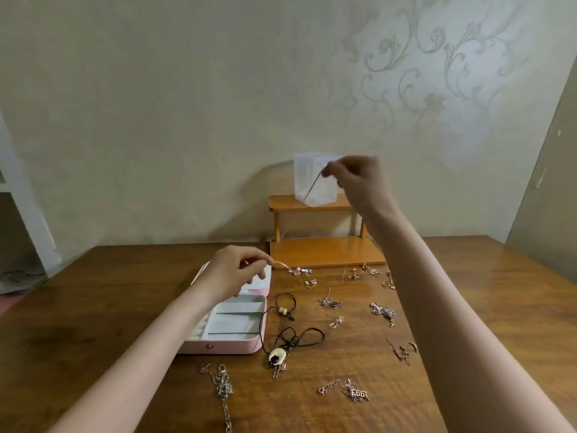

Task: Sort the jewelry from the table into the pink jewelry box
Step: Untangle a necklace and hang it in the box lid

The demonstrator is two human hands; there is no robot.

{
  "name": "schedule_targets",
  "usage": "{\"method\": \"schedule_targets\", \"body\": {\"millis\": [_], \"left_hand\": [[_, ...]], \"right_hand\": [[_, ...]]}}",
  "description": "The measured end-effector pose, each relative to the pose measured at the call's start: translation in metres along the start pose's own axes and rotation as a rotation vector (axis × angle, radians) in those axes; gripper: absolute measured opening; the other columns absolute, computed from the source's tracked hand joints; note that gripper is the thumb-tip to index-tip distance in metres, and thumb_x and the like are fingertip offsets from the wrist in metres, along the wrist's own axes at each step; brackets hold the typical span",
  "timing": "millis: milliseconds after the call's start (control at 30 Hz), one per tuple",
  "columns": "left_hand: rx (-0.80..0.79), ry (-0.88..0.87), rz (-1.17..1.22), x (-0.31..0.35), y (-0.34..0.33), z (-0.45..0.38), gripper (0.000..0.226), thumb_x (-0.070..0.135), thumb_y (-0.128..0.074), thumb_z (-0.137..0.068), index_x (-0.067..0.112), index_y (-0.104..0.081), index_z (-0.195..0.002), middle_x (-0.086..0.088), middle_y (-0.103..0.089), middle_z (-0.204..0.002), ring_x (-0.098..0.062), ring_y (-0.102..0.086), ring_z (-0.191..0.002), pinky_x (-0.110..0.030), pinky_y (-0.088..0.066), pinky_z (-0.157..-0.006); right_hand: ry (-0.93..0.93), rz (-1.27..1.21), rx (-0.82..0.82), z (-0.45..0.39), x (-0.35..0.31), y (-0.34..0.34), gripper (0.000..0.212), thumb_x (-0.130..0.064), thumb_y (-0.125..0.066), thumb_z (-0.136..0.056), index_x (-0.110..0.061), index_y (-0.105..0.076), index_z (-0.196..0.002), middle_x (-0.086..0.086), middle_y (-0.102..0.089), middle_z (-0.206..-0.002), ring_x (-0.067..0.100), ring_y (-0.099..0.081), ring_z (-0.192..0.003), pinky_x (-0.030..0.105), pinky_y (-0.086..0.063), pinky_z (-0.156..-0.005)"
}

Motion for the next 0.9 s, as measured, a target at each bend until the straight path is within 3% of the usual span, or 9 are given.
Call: {"method": "schedule_targets", "body": {"millis": [133,267,367,467,567,633,700,767,900], "left_hand": [[0.015,0.031,-0.081,-0.009,-0.002,-0.003,0.026,0.012,-0.040,-0.098,0.018,-0.064,-0.105,0.006,-0.059,-0.082,-0.004,-0.045,-0.062,-0.008,-0.032,-0.050],[0.209,0.213,0.149,-0.019,0.019,-0.006,0.024,0.010,-0.040,-0.097,0.012,-0.064,-0.096,0.006,-0.055,-0.067,-0.010,-0.038,-0.055,-0.017,-0.029,-0.046],[0.271,0.152,0.112,-0.002,0.034,-0.006,0.023,0.011,-0.046,-0.096,0.012,-0.067,-0.089,0.012,-0.051,-0.053,-0.012,-0.040,-0.050,-0.020,-0.037,-0.048],[0.279,0.058,0.042,0.021,0.048,-0.008,0.024,0.017,-0.047,-0.096,0.011,-0.070,-0.094,-0.006,-0.063,-0.080,-0.024,-0.053,-0.070,-0.036,-0.048,-0.071],[0.255,-0.077,-0.056,0.048,0.057,-0.012,0.021,0.018,-0.047,-0.096,0.017,-0.069,-0.092,0.008,-0.060,-0.080,-0.003,-0.047,-0.063,-0.019,-0.040,-0.060],[0.204,-0.166,-0.149,0.065,0.056,-0.015,0.021,0.019,-0.048,-0.095,0.016,-0.069,-0.095,0.009,-0.061,-0.090,-0.002,-0.052,-0.080,-0.007,-0.034,-0.064],[0.139,-0.244,-0.234,0.080,0.049,-0.016,0.021,0.019,-0.050,-0.095,0.016,-0.070,-0.097,0.007,-0.061,-0.094,-0.005,-0.052,-0.089,-0.004,-0.033,-0.067],[0.098,-0.305,-0.315,0.095,0.042,-0.016,0.020,0.021,-0.051,-0.094,0.016,-0.071,-0.097,0.006,-0.058,-0.090,-0.006,-0.051,-0.083,-0.010,-0.034,-0.064],[0.166,-0.370,-0.365,0.117,0.048,-0.015,0.021,0.021,-0.051,-0.094,0.015,-0.070,-0.100,0.001,-0.060,-0.097,-0.012,-0.053,-0.089,-0.021,-0.037,-0.075]], "right_hand": [[0.059,0.117,0.290,-0.016,-0.020,0.033,0.023,-0.010,-0.045,-0.094,-0.008,-0.066,-0.084,-0.011,-0.046,-0.057,0.000,-0.043,-0.043,0.011,-0.029,-0.043],[-0.008,0.400,0.253,-0.021,0.001,0.040,0.027,-0.008,-0.043,-0.092,0.010,-0.063,-0.089,0.019,-0.063,-0.075,0.022,-0.050,-0.056,0.024,-0.034,-0.053],[-0.184,0.713,-0.144,-0.012,0.043,0.019,0.020,-0.007,-0.050,-0.089,0.007,-0.065,-0.090,0.019,-0.064,-0.077,0.028,-0.055,-0.061,0.029,-0.041,-0.055],[-0.406,0.782,-0.661,0.029,0.078,-0.011,0.016,-0.006,-0.059,-0.088,0.007,-0.066,-0.096,0.009,-0.058,-0.066,0.016,-0.051,-0.049,0.022,-0.044,-0.045],[-0.573,0.858,-1.031,0.071,0.102,-0.028,0.026,-0.008,-0.061,-0.088,0.005,-0.064,-0.110,0.010,-0.068,-0.081,0.010,-0.055,-0.056,0.016,-0.044,-0.050],[-0.485,0.917,-1.125,0.079,0.104,-0.037,0.030,-0.015,-0.058,-0.090,-0.003,-0.062,-0.117,0.008,-0.068,-0.111,0.012,-0.060,-0.080,0.016,-0.047,-0.062],[-0.302,0.762,-1.063,0.071,0.090,-0.048,0.038,-0.023,-0.057,-0.091,-0.008,-0.055,-0.126,0.005,-0.058,-0.129,0.016,-0.057,-0.108,0.025,-0.047,-0.087],[-0.239,0.268,-0.954,0.063,0.059,-0.058,0.046,-0.022,-0.059,-0.089,-0.011,-0.048,-0.133,0.003,-0.053,-0.134,0.016,-0.050,-0.122,0.030,-0.038,-0.104],[-0.256,-0.469,-0.905,0.055,0.015,-0.068,0.027,-0.013,-0.055,-0.089,-0.007,-0.056,-0.115,0.006,-0.063,-0.098,0.019,-0.062,-0.099,0.032,-0.046,-0.096]]}}
Point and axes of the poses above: each hand's wrist, its own z-axis away from the middle knuckle, its own y-axis out of the back of the hand, x = y × z, the point moved 7 cm from there along -z, towards the middle knuckle
